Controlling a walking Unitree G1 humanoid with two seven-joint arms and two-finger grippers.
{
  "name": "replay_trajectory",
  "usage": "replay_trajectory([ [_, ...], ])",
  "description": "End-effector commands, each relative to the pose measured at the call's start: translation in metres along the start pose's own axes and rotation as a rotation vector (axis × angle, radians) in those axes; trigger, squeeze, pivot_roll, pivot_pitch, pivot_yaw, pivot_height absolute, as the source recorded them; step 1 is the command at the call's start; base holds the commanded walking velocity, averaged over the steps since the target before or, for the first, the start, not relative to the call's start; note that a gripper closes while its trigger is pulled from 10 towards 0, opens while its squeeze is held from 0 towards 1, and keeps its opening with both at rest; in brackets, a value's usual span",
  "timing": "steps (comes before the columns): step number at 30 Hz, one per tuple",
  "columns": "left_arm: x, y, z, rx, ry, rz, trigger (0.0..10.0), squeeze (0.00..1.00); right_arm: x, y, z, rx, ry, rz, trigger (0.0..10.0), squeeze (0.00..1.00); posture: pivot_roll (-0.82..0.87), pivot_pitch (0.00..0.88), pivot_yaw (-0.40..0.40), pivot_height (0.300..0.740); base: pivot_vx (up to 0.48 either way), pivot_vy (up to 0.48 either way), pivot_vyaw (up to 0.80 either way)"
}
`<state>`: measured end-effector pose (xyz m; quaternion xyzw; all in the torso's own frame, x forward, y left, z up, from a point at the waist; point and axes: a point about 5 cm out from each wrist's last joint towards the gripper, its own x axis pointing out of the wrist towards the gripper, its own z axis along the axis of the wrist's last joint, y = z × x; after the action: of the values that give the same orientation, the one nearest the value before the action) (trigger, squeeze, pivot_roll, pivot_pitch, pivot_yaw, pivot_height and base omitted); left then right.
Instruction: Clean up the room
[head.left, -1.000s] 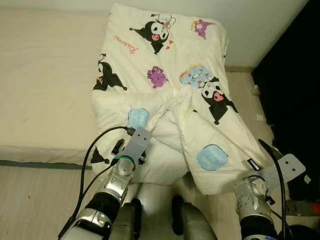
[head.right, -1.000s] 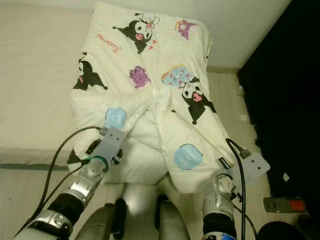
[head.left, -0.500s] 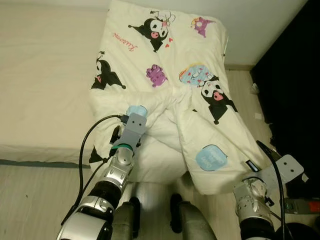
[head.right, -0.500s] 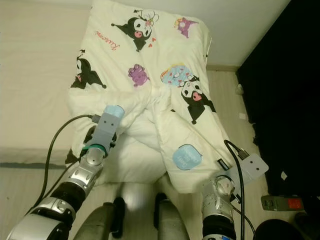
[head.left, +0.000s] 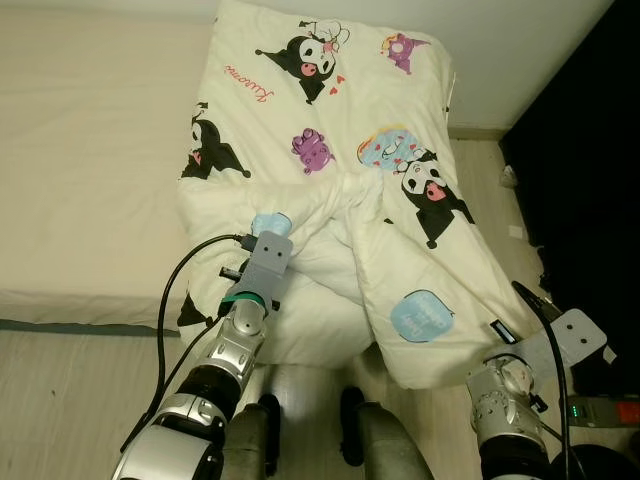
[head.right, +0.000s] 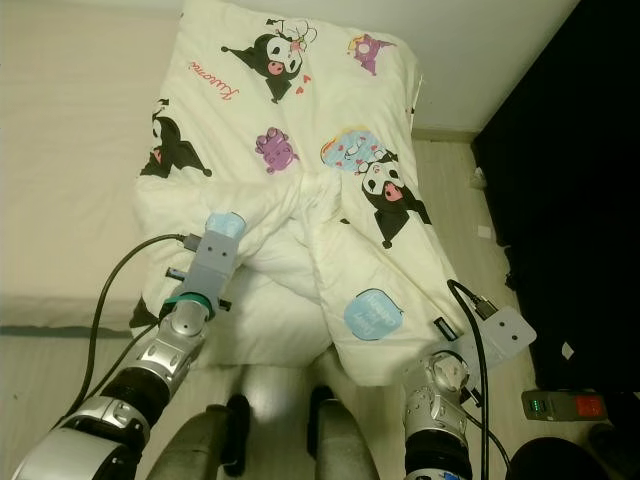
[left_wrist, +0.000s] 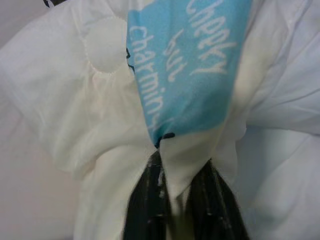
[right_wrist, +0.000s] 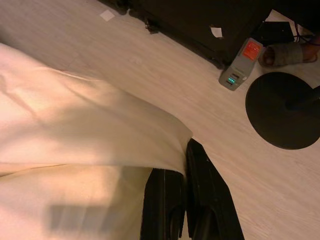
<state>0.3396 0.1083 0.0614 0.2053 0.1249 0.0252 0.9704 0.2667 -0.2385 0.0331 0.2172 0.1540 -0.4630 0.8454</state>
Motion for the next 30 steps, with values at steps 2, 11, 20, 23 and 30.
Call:
replay_trajectory([
  [2,-0.003,0.005,-0.015,-0.008,0.042,0.018,0.0,0.0,0.0,-0.009,-0.005,-0.01,0.019,-0.029,0.0,0.0,-0.09,0.28,0.02,0.74,0.0,0.0,0.0],
  [11,0.007,0.062,-0.023,-0.023,0.078,0.187,10.0,0.0,0.002,-0.01,-0.005,-0.004,0.02,-0.032,0.0,0.0,-0.08,0.274,0.024,0.74,0.0,0.0,0.0],
  [20,0.002,0.169,-0.051,-0.044,0.199,0.472,10.0,0.0,0.002,-0.014,-0.007,-0.006,0.025,-0.043,0.0,0.0,-0.06,0.276,0.033,0.74,0.0,0.0,0.0],
  [23,-0.005,0.189,-0.061,-0.059,0.239,0.525,10.0,0.0,0.002,-0.015,-0.007,-0.008,0.026,-0.043,0.0,0.0,-0.06,0.277,0.034,0.74,0.0,0.0,0.0],
  [30,-0.025,0.197,-0.095,0.038,0.309,0.45,10.0,0.0,-0.003,-0.015,-0.019,-0.08,0.059,-0.006,0.0,0.0,-0.05,0.284,0.034,0.74,0.0,0.0,0.0],
])
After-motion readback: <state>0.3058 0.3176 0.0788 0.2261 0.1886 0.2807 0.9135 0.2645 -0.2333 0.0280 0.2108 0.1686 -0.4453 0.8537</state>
